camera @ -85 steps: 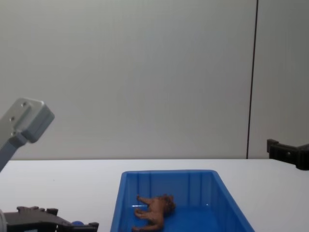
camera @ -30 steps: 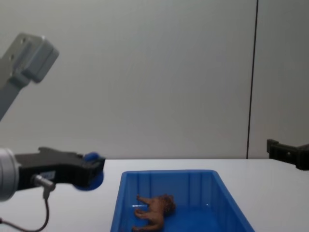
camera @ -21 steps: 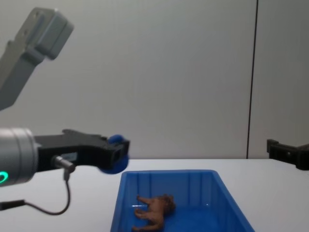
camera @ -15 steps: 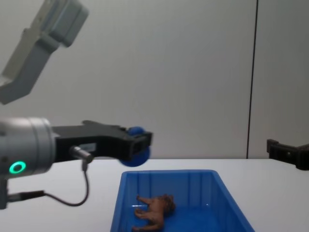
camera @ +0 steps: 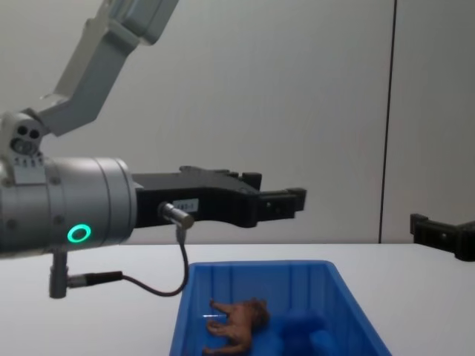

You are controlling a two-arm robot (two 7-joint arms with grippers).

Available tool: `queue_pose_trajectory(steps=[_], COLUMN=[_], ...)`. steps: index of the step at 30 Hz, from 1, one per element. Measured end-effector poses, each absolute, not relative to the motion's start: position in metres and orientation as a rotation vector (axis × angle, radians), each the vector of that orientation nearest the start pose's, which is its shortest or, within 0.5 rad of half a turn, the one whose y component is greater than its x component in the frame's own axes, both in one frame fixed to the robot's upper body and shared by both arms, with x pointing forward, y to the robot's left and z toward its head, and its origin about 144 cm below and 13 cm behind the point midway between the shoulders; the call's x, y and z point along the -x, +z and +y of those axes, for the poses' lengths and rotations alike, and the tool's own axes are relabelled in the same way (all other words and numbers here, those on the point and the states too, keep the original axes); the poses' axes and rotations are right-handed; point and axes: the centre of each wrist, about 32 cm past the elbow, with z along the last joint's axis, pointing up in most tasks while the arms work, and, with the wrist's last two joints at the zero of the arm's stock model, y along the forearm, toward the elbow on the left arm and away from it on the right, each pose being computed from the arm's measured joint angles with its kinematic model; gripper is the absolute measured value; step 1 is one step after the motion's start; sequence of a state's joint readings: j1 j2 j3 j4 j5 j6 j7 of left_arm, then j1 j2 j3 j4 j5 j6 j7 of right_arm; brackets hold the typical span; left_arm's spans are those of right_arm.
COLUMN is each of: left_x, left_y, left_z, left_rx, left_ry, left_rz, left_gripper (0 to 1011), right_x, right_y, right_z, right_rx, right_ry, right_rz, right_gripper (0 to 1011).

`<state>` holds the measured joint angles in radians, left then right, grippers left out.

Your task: Pick up the two dolls from the table and place them into the box.

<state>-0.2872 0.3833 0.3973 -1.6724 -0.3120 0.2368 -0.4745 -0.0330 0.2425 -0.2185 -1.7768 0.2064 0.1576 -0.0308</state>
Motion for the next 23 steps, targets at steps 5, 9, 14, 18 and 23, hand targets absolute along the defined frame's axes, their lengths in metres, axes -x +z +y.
queue_pose_trajectory(steps=[5,9,14,18,23], left_x=[-0.5066,-0.5076,-0.5084,-0.5089,-0.5093], left_y=[1.2434,1.2444,1.2452,1.2458,1.2461], left_z=[0.2061,0.2045,0.2029,0.2019,0.2011], left_rx=[-0.123,-0.119,-0.116,-0.114,-0.113], left_ry=[0.695,0.686,0.678,0.672,0.668], left_rz=[-0.09,-0.092,-0.093,-0.094,-0.094], left_gripper=[809,934,1001,1001,1001], right_x=[-0.4388,-0.4388,-0.4388,-0.4388,-0.4388], right_y=[1.1856,1.1856,1.1856,1.1856,1.1856], right_z=[-0.2151,-0.2152,-0.2151,-0.2152,-0.2151], right_rx=[0.051,0.051,0.051,0.051,0.051], right_ry=[-1.345,-1.345,-1.345,-1.345,-1.345], right_rz=[0.006,0.006,0.006,0.006,0.006], right_gripper=[1001,1001,1001,1001,1001])
